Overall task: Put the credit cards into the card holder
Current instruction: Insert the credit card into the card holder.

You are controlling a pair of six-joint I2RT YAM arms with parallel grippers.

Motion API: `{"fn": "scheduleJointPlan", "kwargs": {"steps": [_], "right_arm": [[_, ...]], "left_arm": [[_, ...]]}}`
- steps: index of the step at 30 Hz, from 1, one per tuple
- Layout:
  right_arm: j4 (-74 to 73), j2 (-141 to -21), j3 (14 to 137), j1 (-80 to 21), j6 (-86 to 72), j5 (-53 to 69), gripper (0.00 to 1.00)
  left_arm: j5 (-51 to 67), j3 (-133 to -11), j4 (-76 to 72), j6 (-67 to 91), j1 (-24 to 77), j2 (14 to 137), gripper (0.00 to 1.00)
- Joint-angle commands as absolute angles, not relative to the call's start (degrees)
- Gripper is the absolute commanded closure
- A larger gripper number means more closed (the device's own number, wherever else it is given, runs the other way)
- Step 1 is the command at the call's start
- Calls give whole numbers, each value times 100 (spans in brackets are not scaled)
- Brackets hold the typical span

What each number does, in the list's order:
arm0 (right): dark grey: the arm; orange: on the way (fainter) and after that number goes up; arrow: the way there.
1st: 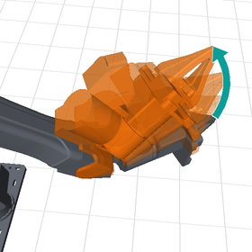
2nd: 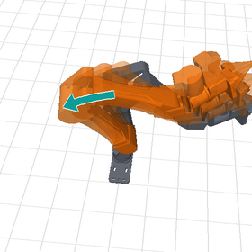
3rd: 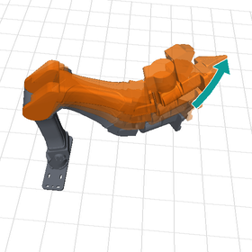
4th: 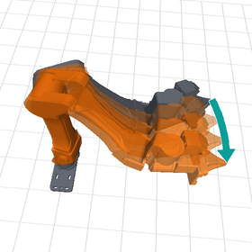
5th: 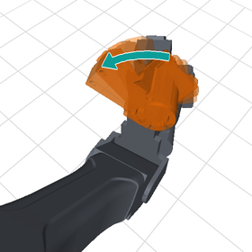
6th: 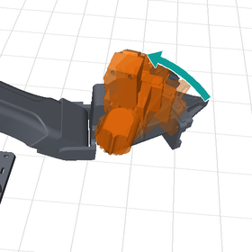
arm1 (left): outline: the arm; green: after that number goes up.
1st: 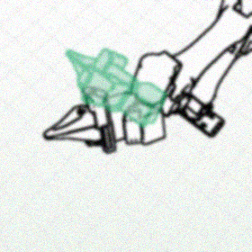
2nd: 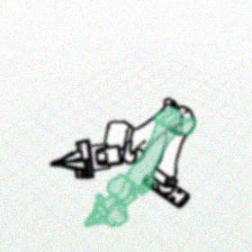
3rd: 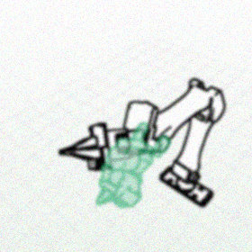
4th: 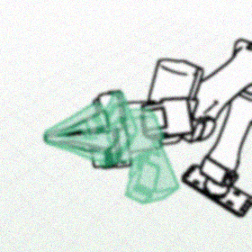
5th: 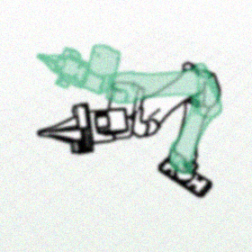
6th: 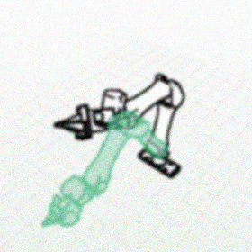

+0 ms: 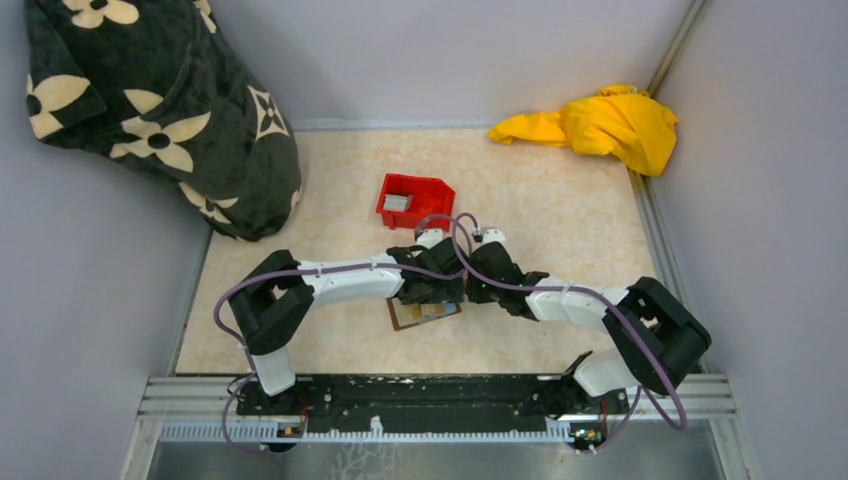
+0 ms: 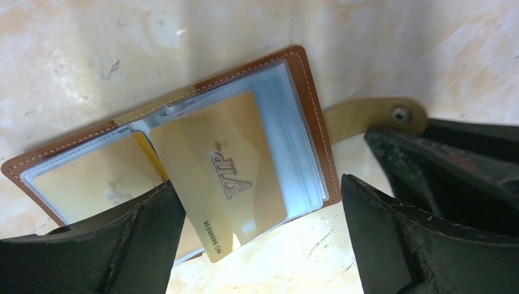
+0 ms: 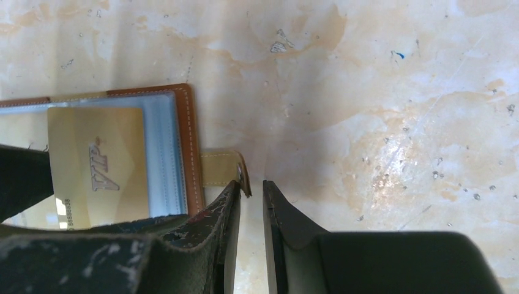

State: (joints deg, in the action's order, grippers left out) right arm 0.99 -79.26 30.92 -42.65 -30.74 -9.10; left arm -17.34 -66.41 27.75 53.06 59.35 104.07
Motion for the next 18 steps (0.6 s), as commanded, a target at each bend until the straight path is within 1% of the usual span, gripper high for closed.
{"fn": "scheduleJointPlan", "kwargs": {"steps": [1,12,18], "right_arm": [[-27,-8112,3227,-4360,-3096,-886,79],[17,-8139,3228,-4368,-3085,-847,79],[48,-8165,3239,-4375,-3080,-820,79]], "left_arm": [[-1730,-6401,3594,5233,5925,10281,0],[-1661,-6460,3595,5180,5780,10031,1],[-1582,-6311,3154,5184,5719,9658,1]]}}
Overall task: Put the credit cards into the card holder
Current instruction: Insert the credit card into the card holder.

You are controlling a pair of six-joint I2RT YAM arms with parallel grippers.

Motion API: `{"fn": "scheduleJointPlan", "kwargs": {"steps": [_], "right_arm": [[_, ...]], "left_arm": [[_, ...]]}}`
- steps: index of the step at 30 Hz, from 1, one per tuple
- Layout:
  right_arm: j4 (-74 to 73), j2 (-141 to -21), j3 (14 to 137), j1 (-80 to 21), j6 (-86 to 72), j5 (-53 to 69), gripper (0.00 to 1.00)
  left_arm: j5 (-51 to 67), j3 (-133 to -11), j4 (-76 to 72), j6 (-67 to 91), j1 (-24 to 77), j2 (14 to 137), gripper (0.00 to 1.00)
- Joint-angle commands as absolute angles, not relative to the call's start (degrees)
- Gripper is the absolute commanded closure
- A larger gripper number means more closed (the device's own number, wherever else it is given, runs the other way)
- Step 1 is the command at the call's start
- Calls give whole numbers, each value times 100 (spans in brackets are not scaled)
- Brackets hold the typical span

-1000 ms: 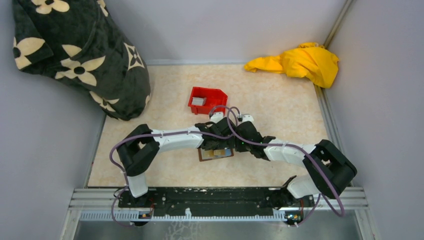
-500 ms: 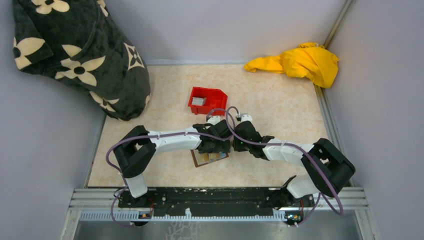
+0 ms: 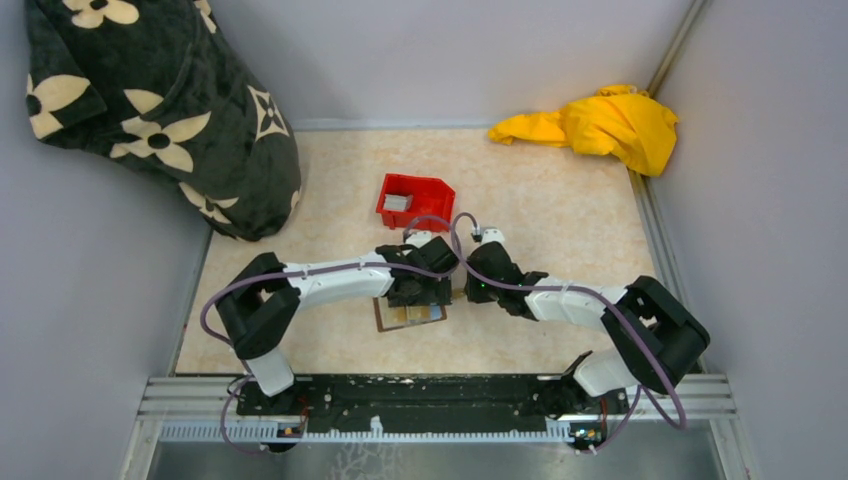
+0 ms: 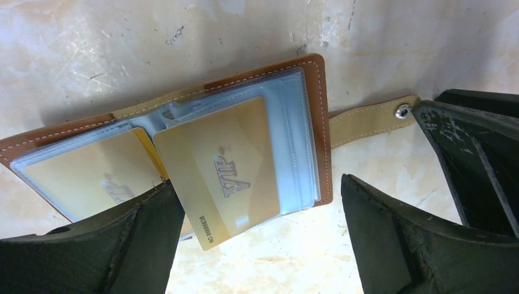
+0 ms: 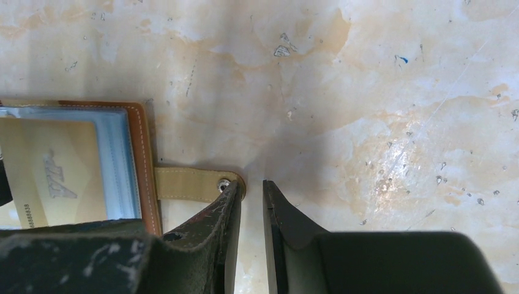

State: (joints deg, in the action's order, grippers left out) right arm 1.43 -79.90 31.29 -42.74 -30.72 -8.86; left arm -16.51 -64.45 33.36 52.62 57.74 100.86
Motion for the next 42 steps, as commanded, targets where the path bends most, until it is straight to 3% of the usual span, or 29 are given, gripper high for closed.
{"fn": "scheduleJointPlan", "kwargs": {"steps": [1,21,34,39,42], "right_arm": [[60,-8165,3238,-4383,-3076,-814,79],[101,-8227,3348,-4475,-3011,-809,79],[61,-8268,3462,-4623,-2987,-882,79],[57,-8279,3466,-4662,-2992,-917,79],[62,-8279,3470,-4688,-2998,-959,80]], "left_arm": [[-1602,-6284,3073,5189,5714,9580,1],[-1920,-6009,3221,5004,5347,9375,2],[-2118,-5219,3049,5274,5240,8302,5],[-2266,-4722,2833,5474,5241,7647,12],[-2429,-4381,2689,5520,5240,7300,25]]}}
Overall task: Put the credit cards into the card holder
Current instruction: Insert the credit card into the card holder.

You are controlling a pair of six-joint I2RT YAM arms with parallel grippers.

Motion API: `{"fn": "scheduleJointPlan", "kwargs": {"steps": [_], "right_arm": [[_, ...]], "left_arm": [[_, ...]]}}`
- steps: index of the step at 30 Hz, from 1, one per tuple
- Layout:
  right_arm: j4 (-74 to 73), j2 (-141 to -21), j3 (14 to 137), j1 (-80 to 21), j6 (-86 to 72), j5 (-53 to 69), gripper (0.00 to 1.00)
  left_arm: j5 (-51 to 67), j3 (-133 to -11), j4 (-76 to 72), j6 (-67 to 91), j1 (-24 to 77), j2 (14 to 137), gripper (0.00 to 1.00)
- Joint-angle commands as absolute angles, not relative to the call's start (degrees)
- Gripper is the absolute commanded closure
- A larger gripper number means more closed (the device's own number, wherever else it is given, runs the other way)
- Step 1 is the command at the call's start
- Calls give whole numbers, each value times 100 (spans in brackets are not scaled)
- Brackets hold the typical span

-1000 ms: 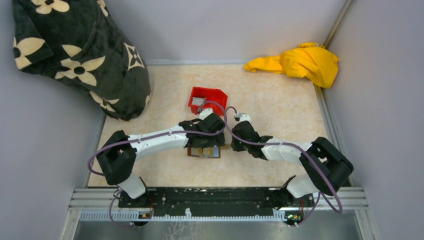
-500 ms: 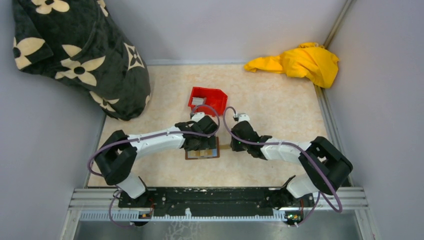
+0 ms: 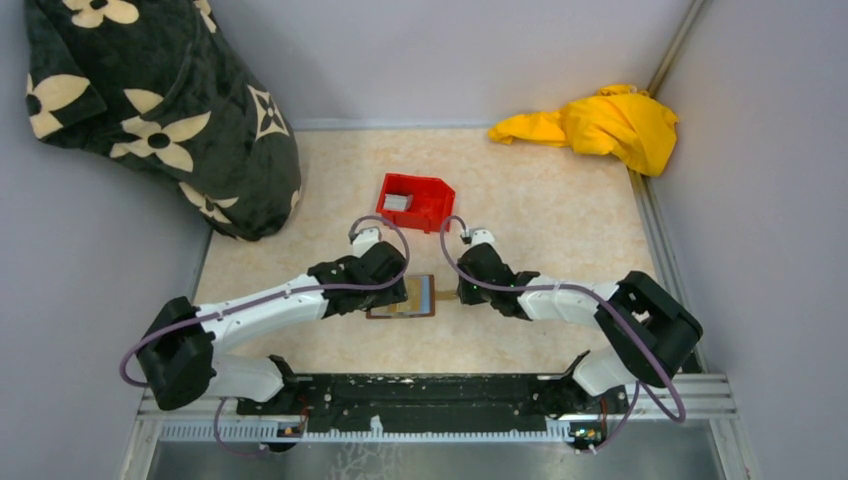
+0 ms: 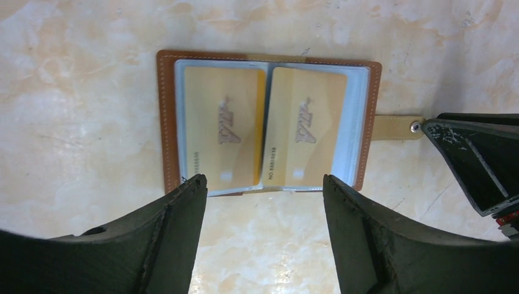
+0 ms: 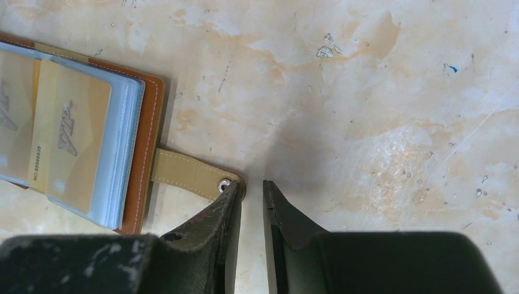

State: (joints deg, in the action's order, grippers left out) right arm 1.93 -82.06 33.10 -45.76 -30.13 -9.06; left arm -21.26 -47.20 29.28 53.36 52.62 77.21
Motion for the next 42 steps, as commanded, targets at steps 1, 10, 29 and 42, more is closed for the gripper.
{"fn": "scheduleJointPlan", "kwargs": {"steps": [1,10,29,42], "right_arm": [[62,-8279,3469,-4705,-3006,-969,80],[-40,-8330,3599,-4939,-2998,-1211,84],[-239,-8322,3844,-5171,-2927,-1507,81],[-487,-8192,4210,-5536,-2762,-1894,72]], "left_arm": [[-2446,-4288,2615,5513,5242,7231,31],[-2371,-4025,2272,5468,5230,7397,81],[-2547,-3894,2104,5335,5209,7888,97],[-2443,-3869,1934,5290,5184,8094,99]]}}
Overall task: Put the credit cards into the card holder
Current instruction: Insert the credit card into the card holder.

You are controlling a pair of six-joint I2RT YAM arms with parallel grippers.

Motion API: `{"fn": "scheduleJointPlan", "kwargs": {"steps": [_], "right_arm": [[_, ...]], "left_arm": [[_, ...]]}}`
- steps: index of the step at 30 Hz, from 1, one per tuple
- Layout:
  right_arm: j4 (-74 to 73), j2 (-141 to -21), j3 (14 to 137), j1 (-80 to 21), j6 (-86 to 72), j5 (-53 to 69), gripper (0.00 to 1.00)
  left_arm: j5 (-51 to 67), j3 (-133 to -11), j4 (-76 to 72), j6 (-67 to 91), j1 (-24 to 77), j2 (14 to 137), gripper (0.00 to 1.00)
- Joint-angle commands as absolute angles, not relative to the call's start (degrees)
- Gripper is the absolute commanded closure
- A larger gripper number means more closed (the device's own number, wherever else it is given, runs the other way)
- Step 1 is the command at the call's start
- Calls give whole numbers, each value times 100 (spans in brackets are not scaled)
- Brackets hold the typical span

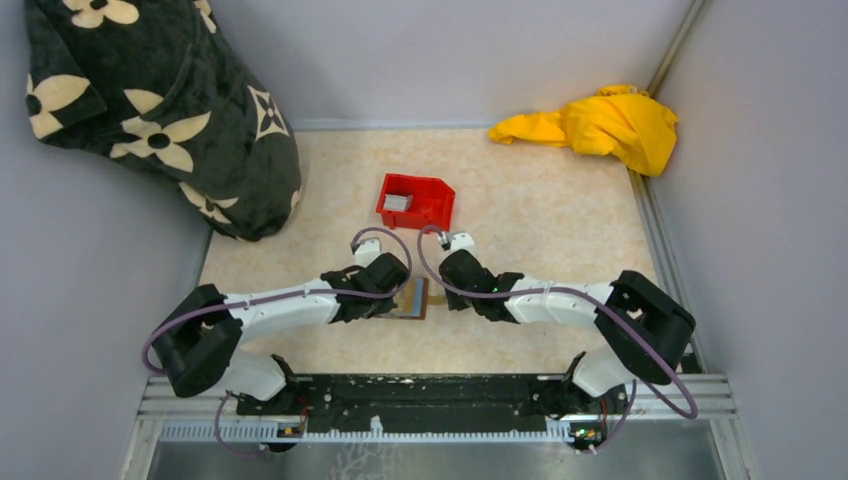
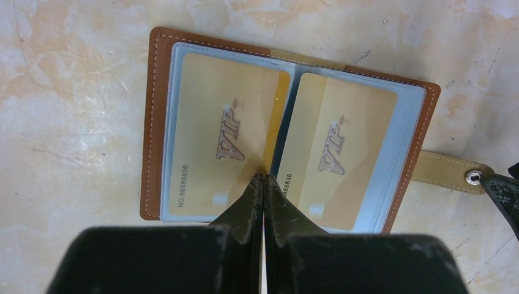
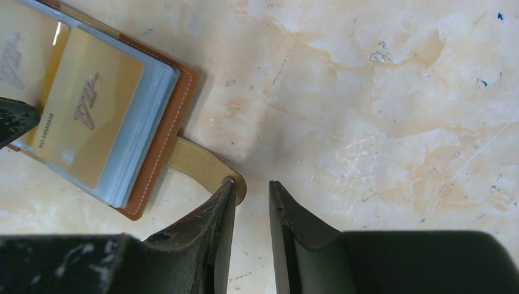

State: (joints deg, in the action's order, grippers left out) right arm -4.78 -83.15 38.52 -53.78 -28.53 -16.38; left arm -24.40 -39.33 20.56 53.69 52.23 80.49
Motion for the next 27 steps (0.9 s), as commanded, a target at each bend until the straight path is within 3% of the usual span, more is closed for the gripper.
{"fn": "scheduleJointPlan", "kwargs": {"steps": [1,27], "right_arm": [[-509,-8189,4236,-5563,-2756,-1922,72],[-700,-8378,4609,-5823,-2700,-2084,71]], "left_arm": [[-2437,-3861,1926,5283,5181,8095,99],[-2260,-4018,1600,5152,5162,8300,99]]}}
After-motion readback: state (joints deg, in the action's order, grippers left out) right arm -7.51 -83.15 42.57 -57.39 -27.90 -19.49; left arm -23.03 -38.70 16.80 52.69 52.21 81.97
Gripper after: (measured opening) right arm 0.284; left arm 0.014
